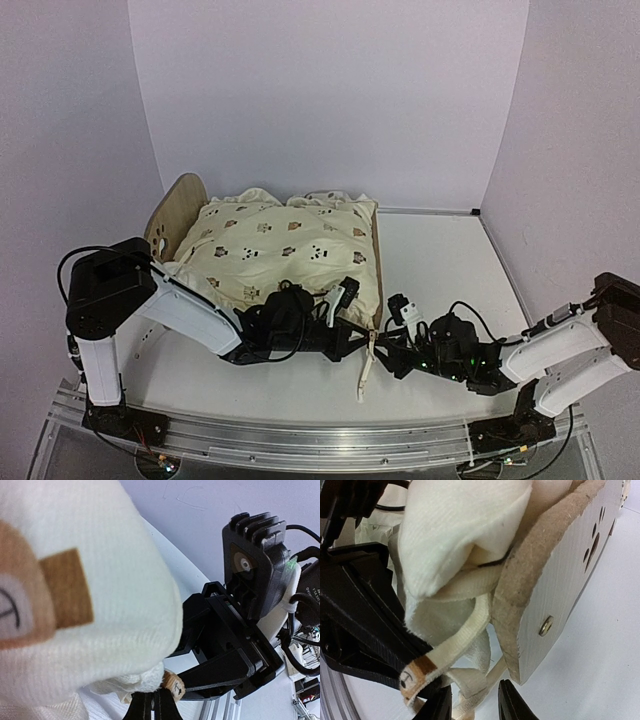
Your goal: Set up the pet bed
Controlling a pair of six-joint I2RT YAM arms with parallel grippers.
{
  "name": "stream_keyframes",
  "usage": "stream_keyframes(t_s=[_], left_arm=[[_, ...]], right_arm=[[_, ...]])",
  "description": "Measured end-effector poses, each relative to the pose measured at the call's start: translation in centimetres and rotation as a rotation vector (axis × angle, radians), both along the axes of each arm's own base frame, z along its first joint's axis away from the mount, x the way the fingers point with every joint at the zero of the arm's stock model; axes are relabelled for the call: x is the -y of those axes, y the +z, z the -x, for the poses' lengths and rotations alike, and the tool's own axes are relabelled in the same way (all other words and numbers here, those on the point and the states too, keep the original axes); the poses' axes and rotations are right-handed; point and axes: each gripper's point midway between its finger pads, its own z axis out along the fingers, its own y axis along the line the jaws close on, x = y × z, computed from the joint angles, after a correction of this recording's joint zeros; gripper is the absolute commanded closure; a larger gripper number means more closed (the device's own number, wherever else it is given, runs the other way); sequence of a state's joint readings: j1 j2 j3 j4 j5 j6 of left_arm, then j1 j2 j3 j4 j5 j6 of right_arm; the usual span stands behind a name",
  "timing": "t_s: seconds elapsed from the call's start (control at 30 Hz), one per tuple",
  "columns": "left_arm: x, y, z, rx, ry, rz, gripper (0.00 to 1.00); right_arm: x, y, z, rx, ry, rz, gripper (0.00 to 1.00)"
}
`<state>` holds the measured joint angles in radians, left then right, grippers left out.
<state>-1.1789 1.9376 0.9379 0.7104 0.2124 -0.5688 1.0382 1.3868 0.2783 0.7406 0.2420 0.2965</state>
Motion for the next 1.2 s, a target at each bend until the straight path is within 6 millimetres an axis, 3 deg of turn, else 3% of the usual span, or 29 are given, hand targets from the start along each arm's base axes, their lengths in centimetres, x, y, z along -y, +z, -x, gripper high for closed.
stream_keyframes(t_s=[0.13,0.37,0.5,0.67,0.73,0.87,1.1,1.2], left_arm=[[0.1,0.5,0.2,-0.005,-0.013,0.019,1.0],[0.2,0.8,0.4,-0.005,-0.025,0.03,1.0],[0.2,0.7,0.6,-0.008,-0.035,0.029,0.99],[0.1,0.7,0.7,-0.006,-0.043,0.026,0.68],[-0.1,0.6,0.7,-0.002,-0.038,0.017,0.61],[-1.2,0.0,0.7,0.001,-0.019,-0.026,0.52],[-3.8,-1.7,1.4,-0.005,-0.002,-0.087,0.49],[-4.0,-2.6,2.0,-0.007,-0.033,-0.11,0.45]], right_arm=[[-0.1,0.2,0.0,0.006,0.001,-0.005,0.76],[-0.2,0.6,-0.1,0.019,0.007,-0.017,0.98],[-0.3,0.8,-0.1,0.026,0.008,-0.023,1.0],[-0.3,1.0,-0.2,0.028,0.002,-0.03,1.0],[-0.2,1.1,-0.3,0.028,-0.003,-0.034,1.0],[-0.1,1.1,-0.4,0.02,-0.021,-0.034,1.0],[0.6,0.1,-0.6,-0.013,-0.056,0.004,1.0],[0.7,-0.1,-0.6,-0.025,-0.063,0.013,1.0]])
